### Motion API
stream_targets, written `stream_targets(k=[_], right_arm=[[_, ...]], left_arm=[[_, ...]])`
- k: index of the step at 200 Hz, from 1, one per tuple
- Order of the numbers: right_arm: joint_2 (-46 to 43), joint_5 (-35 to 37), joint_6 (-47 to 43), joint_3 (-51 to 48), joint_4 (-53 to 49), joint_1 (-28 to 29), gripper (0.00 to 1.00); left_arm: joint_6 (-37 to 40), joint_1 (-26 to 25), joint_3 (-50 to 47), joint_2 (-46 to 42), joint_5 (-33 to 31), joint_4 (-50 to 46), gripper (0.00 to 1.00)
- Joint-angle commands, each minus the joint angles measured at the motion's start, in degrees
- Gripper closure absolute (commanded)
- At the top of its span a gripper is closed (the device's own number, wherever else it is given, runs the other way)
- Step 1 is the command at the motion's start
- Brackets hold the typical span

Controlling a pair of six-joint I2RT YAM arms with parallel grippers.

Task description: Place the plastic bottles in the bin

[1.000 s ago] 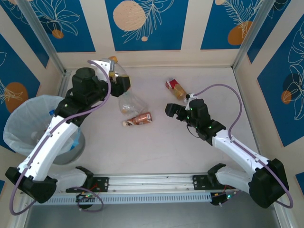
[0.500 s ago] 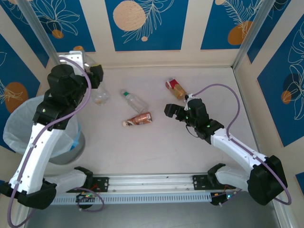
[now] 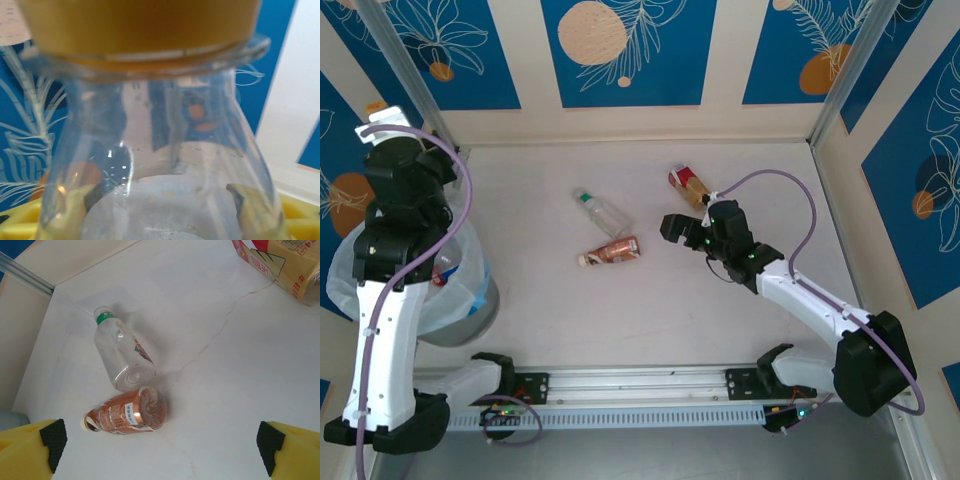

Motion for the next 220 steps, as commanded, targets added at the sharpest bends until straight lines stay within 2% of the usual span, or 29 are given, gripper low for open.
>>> stream_targets(k=[1, 36, 88, 144, 178, 200, 220], right_arm=[[0.0, -1.1, -1.4, 2.8, -0.9, -0.2, 0.00], [-1.6, -0.1, -2.3, 1.8, -1.7, -0.3, 0.00], [-1.7, -0.4, -3.8, 1.4, -2.1, -1.3, 0.00], [-1.5, -0.5, -4.3, 0.9, -1.3, -2.0, 0.00], [-1.1, -1.7, -4.7, 0.8, -1.0, -2.5, 0.00], [-1.3, -1.9, -4.9, 0.7, -1.3, -2.7, 0.00], [-1.3, -1.8, -4.5, 0.5, -1.0, -2.8, 0.00]], left_arm=[[-0.3, 2.9, 1.0, -0.8, -3.0, -3.5, 0.44], [-2.6, 8.6, -0.5, -0.3, -1.2, -7.3, 0.44], [-9.2, 19.5, -8.3, -1.8, 14.1, -9.1, 0.41], [-11.5, 27.3, -15.3, -2.2, 24.7, -13.0, 0.40], [-14.5, 31.7, -19.8, -2.7, 31.7, -11.3, 0.31], [-16.5, 33.7, -20.3, -1.8, 33.5, -11.3, 0.22], [-17.2, 34.1, -20.8, -2.1, 33.7, -10.5, 0.06]])
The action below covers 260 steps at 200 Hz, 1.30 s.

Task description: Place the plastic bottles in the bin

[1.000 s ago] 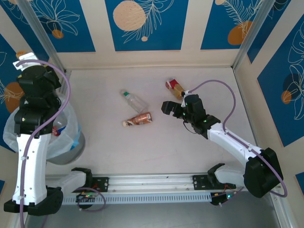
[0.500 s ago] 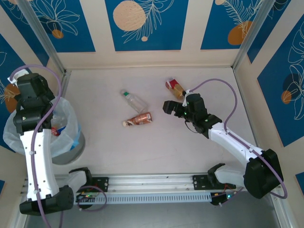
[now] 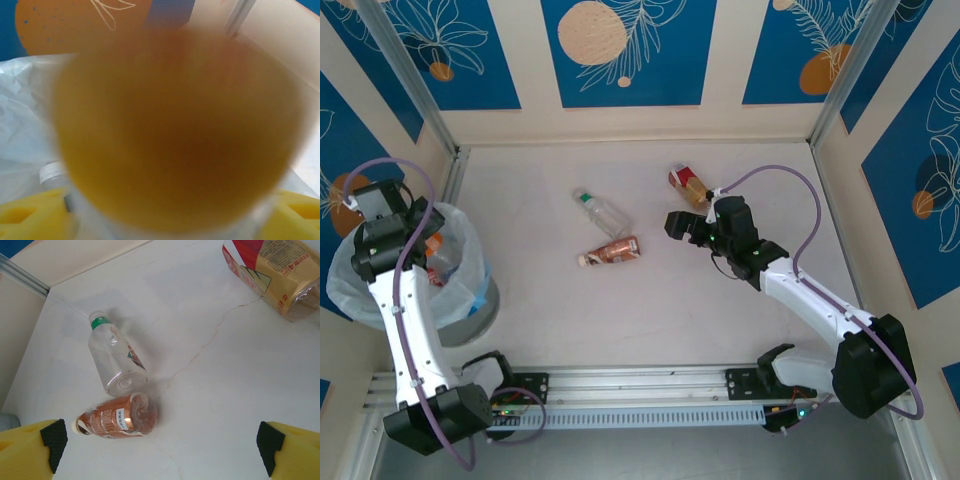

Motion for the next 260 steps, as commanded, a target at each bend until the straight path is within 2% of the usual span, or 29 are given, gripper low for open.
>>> stream_targets(k=[1, 9, 47, 94, 128, 166, 197, 233, 260], right_arm=[[-0.8, -0.8, -0.7, -0.6, 0.6, -0.4, 0.00], [-0.7, -0.8, -0.5, -0.7, 0.9, -0.4, 0.01], [0.3, -1.6, 0.0, -0.2, 1.2, -0.5, 0.01], [0.2, -1.2, 0.1, 0.0, 0.7, -0.6, 0.00], [0.5, -0.7, -0.1, 0.5, -0.5, -0.8, 0.01], [1.9, -0.5, -0.6, 1.3, -1.7, -1.3, 0.01], [3.4, -0.4, -2.8, 1.7, -2.4, -1.9, 0.01], [5.1, -0.1, -7.0, 3.8, -5.6, -4.3, 0.01], [6.8, -0.4, -9.9, 5.2, -7.9, -7.1, 0.01]], left_arm=[[-2.3, 1.1, -0.4, -0.7, 3.3, 1.1, 0.06], [-2.8, 1.1, -0.7, -1.3, 2.5, 1.7, 0.01], [-3.4, 1.1, 0.2, -2.7, -0.3, 1.6, 0.01], [-3.6, 1.0, -0.6, -3.9, 3.0, 3.0, 0.01], [-3.6, 1.0, -2.0, -6.0, 9.3, 5.4, 0.01], [-3.7, 0.9, 0.3, -6.6, 20.8, 6.9, 0.01], [-5.3, 0.3, -0.2, -7.9, 26.6, 9.0, 0.01], [-6.5, -3.8, -0.7, -9.7, 28.9, 10.9, 0.01], [-7.3, -10.7, -1.7, -10.1, 28.7, 13.4, 0.01]])
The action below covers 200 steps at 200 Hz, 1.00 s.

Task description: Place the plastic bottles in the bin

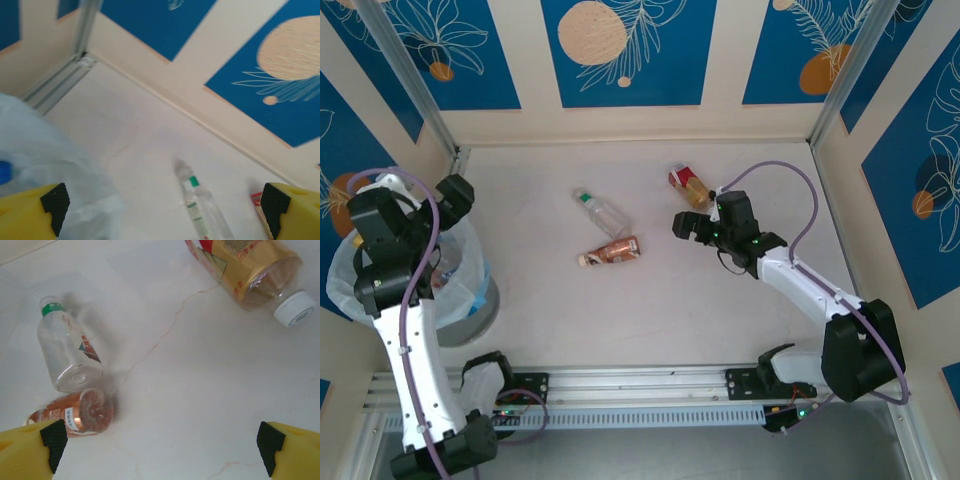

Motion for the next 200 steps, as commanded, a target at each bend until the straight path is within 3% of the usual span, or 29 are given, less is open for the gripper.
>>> stream_targets(k=[1, 48, 103, 119, 133, 158, 179, 200], right_arm=[[1.3, -0.1, -4.3, 2.6, -3.0, -2.2, 0.01], [3.8, -0.7, -9.7, 2.9, -4.3, -7.0, 0.04], [11.1, -7.1, -19.9, 9.1, -9.9, -13.1, 0.02], [14.5, -11.9, -22.1, 12.8, -12.6, -15.1, 0.01], [18.0, -15.0, -23.5, 16.0, -14.3, -16.3, 0.01], [23.9, -12.7, -24.3, 21.7, -15.9, -17.2, 0.00], [29.1, -15.2, -26.5, 26.8, -17.2, -16.8, 0.00], [35.5, -11.2, -29.0, 33.6, -20.9, -15.6, 0.00]], left_arm=[[-1.2, -5.2, -0.4, -0.6, 2.1, 3.7, 0.01], [1.2, -16.9, 1.9, 3.5, 0.0, 4.7, 0.01], [3.4, -27.1, 2.2, 8.0, 3.6, 8.2, 0.01], [5.1, -29.7, 2.7, 9.3, 4.2, 8.3, 0.01], [6.5, -31.1, 3.0, 10.4, 5.1, 8.6, 0.01], [7.5, -32.1, 2.0, 10.9, 5.9, 9.7, 0.01], [7.6, -32.2, -0.3, 10.3, 5.8, 11.6, 0.01], [7.7, -32.2, -1.9, 10.0, 5.5, 12.8, 0.01]])
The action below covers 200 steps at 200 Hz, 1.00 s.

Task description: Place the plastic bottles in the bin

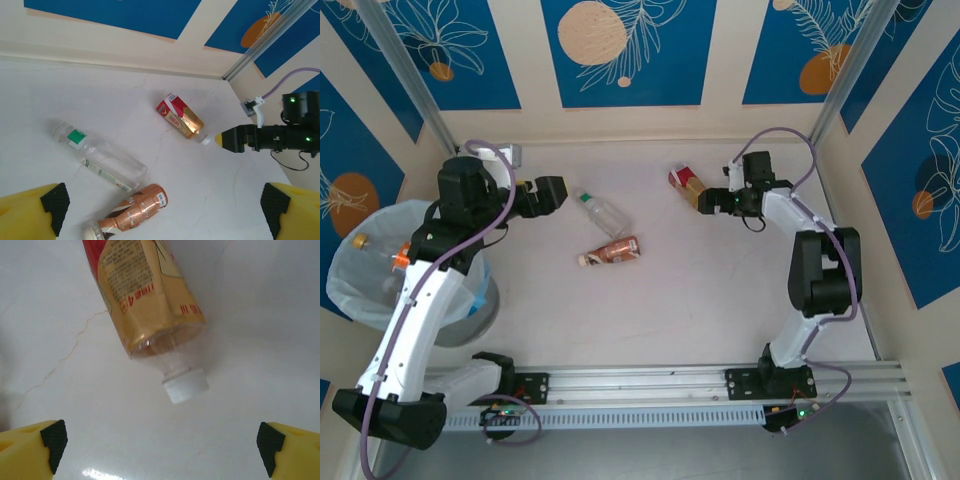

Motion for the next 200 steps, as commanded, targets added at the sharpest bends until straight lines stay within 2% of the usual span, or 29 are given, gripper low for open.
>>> stream_targets(k=[1, 38, 89, 161, 200], right_arm=[[5.9, 0.8, -4.7, 6.9, -5.3, 1.3, 0.00], [13.8, 1.5, -8.1, 14.9, -8.8, 1.7, 0.01], [20.3, 1.2, -10.3, 22.4, -12.3, 3.2, 0.00], [29.0, 9.3, -11.7, 33.7, -19.5, 5.8, 0.02], [29.6, 8.1, -12.4, 34.7, -20.2, 6.7, 0.14]], left_arm=[[1.7, -0.6, -1.8, -1.0, 1.0, 3.3, 0.01], [2.6, -0.7, -2.0, -1.1, 0.4, 2.6, 0.01], [3.1, -0.7, -2.5, -1.3, -0.7, 2.3, 0.01], [3.0, -0.7, -2.8, -0.6, -1.0, 2.3, 0.01], [2.9, -0.7, -2.8, 0.1, -1.1, 2.2, 0.01]])
